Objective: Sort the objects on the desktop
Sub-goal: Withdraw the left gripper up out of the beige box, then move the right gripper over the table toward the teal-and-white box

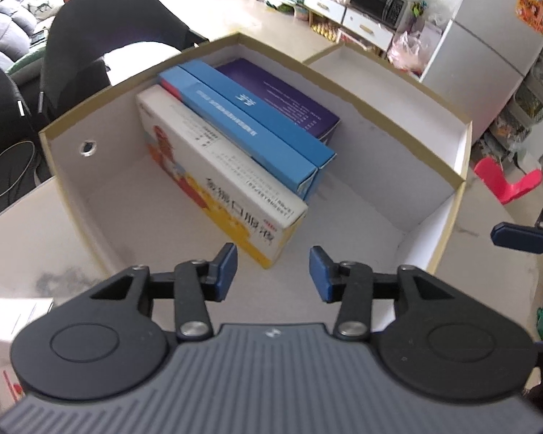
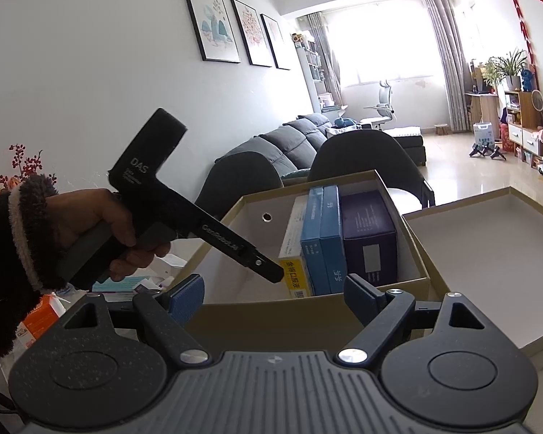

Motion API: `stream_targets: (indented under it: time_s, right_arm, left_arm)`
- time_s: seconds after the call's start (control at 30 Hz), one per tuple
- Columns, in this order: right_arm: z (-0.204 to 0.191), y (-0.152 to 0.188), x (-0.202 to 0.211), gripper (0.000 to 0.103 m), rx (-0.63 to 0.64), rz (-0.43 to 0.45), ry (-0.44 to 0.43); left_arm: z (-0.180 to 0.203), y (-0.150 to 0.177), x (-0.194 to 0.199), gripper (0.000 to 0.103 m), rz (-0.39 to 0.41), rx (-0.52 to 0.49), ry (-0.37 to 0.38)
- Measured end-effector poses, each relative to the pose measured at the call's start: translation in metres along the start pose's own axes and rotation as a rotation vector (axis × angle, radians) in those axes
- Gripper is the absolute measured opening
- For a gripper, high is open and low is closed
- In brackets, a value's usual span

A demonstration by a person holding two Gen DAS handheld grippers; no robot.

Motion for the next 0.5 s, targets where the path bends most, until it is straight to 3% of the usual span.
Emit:
stream_targets:
  time_s: [0.5]
  right_arm:
    - [-0.044,-0.004,0.021,0.089,0.060,0.024,-0.022]
  left_arm:
    - [-0.029,0.036,0.076,0.068,0.145,0.073,-0.047]
Point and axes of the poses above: each gripper's, at about its wrist camera, not at the fingertips, and x roughly against the way its jaws point, z to its right, y to its underside, the point moved 9 cm from there along -x, roughly the way its jaws point, and after that the axes turned 11 degrees about x, right-handed, at the moved point
